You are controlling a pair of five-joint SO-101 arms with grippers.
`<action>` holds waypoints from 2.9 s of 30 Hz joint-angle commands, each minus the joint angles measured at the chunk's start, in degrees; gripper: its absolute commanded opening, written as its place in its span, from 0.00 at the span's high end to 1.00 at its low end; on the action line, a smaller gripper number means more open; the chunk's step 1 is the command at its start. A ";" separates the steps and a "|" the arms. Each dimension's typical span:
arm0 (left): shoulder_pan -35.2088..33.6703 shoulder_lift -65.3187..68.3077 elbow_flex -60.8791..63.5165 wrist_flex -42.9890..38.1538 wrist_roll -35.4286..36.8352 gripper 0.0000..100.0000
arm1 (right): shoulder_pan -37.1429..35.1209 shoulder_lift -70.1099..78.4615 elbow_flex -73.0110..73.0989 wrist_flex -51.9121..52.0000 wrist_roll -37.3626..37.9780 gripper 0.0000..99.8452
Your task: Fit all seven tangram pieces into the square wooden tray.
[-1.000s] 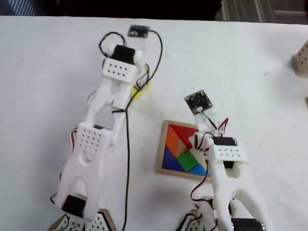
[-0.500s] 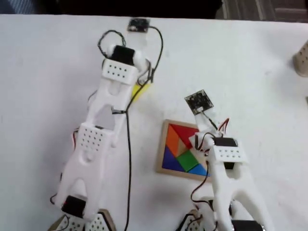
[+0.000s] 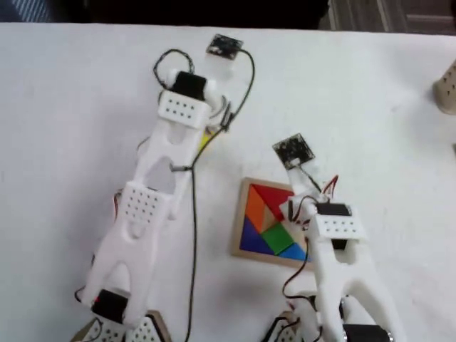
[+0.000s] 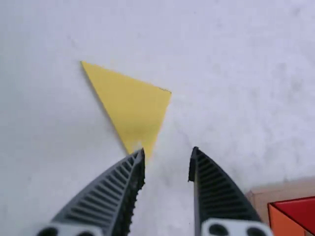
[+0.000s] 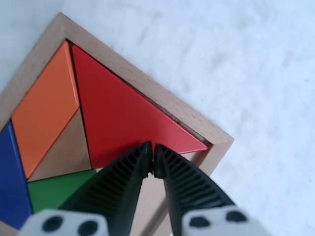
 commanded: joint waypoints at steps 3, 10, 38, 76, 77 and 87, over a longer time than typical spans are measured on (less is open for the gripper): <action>-3.91 -5.49 -6.24 1.49 1.76 0.92 | -0.13 -1.98 -0.18 0.04 0.62 0.98; -4.70 -13.41 7.21 1.32 8.62 0.98 | -0.13 -1.98 -0.18 -0.13 0.62 0.98; -8.31 -2.51 8.70 -14.95 -2.90 0.98 | 0.22 -2.42 -0.18 0.22 0.53 0.98; -28.09 -64.04 94.15 -29.10 2.64 0.98 | -13.23 61.05 -74.64 -1.80 -24.88 0.98; -28.09 -67.03 100.57 -34.90 2.64 0.98 | -13.14 63.43 -78.15 -1.89 -24.88 0.98; -31.25 -86.37 130.90 -60.31 2.73 0.98 | -15.16 86.02 -111.03 -1.71 -24.88 0.98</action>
